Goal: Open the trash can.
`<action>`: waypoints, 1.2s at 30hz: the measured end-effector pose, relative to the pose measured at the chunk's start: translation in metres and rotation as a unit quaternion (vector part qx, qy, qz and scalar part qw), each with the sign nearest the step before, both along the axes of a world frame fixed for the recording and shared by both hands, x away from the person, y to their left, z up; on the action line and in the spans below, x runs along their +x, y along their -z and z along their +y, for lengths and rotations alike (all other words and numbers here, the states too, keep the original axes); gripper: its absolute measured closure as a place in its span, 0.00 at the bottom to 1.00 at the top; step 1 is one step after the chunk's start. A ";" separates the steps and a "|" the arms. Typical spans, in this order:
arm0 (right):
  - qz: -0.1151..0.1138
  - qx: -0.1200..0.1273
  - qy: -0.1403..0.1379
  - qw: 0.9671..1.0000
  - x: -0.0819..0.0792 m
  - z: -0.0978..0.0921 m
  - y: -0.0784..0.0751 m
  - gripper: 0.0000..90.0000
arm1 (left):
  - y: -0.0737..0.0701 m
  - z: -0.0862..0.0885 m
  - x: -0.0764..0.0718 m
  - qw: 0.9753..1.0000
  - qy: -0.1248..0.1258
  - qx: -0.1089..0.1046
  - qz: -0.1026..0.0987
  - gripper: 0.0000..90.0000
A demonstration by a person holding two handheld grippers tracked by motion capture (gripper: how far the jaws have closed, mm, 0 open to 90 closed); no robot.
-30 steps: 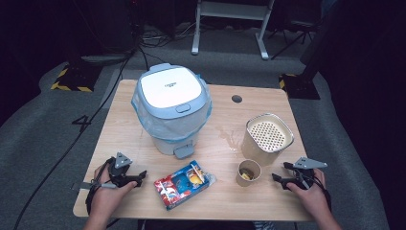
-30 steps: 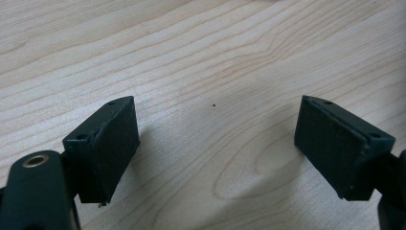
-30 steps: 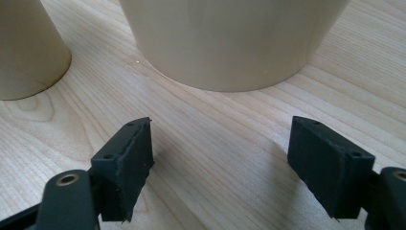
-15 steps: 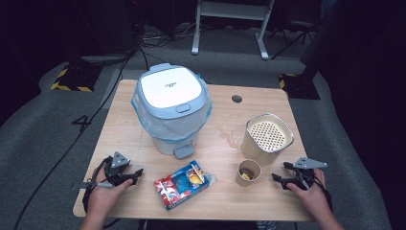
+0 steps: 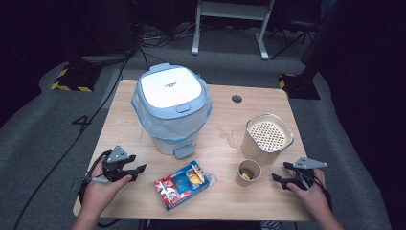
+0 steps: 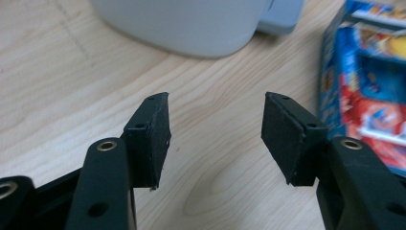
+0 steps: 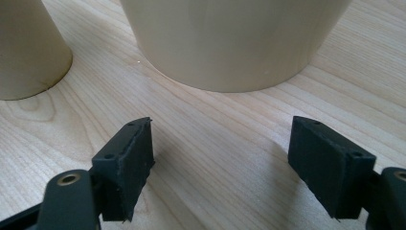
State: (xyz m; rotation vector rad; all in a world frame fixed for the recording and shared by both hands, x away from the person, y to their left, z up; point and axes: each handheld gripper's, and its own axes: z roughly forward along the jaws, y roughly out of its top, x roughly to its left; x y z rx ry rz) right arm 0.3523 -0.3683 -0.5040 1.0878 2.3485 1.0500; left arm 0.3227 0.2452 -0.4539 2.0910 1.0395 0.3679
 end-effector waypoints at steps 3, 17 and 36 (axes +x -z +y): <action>0.000 0.000 -0.001 1.000 0.000 0.000 0.000 0.26 | -0.009 -0.003 0.001 1.000 0.014 -0.006 -0.003 0.49; 0.000 0.000 -0.001 1.000 0.000 0.000 0.000 0.26 | -0.057 -0.011 0.004 0.995 0.069 -0.056 -0.049 0.52; 0.000 0.000 -0.001 1.000 0.000 0.000 0.000 0.26 | -0.115 -0.020 0.012 0.974 0.130 -0.160 -0.096 0.61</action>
